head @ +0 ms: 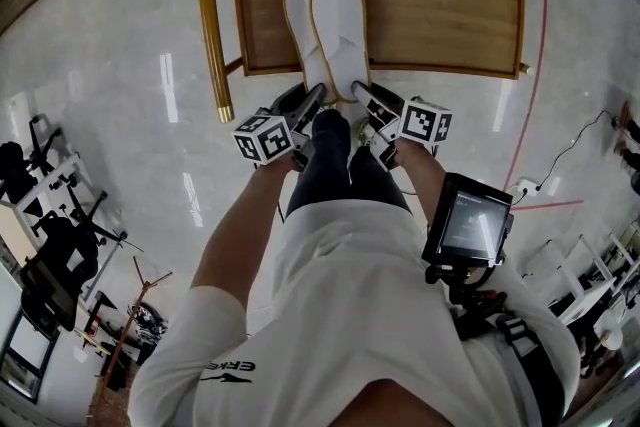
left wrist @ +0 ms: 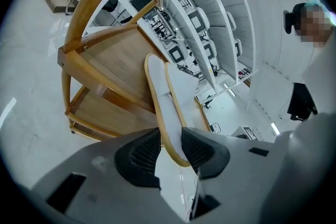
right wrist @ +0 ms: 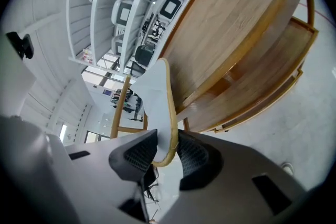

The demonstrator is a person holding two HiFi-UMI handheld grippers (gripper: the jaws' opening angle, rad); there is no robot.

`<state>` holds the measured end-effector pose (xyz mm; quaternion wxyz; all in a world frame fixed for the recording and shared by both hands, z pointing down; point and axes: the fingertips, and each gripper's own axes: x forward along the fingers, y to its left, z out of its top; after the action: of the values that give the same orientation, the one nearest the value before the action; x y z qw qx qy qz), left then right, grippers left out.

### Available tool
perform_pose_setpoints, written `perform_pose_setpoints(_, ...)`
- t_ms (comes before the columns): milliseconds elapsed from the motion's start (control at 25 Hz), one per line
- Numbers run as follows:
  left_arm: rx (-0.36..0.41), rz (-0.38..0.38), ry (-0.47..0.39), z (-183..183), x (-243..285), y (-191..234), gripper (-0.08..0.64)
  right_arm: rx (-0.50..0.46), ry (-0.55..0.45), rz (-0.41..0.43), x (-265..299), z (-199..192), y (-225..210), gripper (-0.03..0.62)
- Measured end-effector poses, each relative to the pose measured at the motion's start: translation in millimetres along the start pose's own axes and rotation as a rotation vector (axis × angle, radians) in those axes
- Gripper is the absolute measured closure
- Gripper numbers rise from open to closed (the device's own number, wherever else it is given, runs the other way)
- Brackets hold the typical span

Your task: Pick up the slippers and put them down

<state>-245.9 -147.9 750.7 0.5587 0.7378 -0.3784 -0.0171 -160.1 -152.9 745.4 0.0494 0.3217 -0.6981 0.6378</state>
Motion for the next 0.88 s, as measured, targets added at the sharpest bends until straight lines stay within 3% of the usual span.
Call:
perform_pose_setpoints(400, 0.032, 0.014, -0.038, 7, -5, -17, 0.487, -0.056, -0.035, 0.013, -16, 6, 12, 0.535)
perform_pose_setpoints(880, 0.046, 0.067, -0.142, 17, -25, -39, 0.527, -0.125, -0.081, 0.105, -43, 12, 48, 0.558)
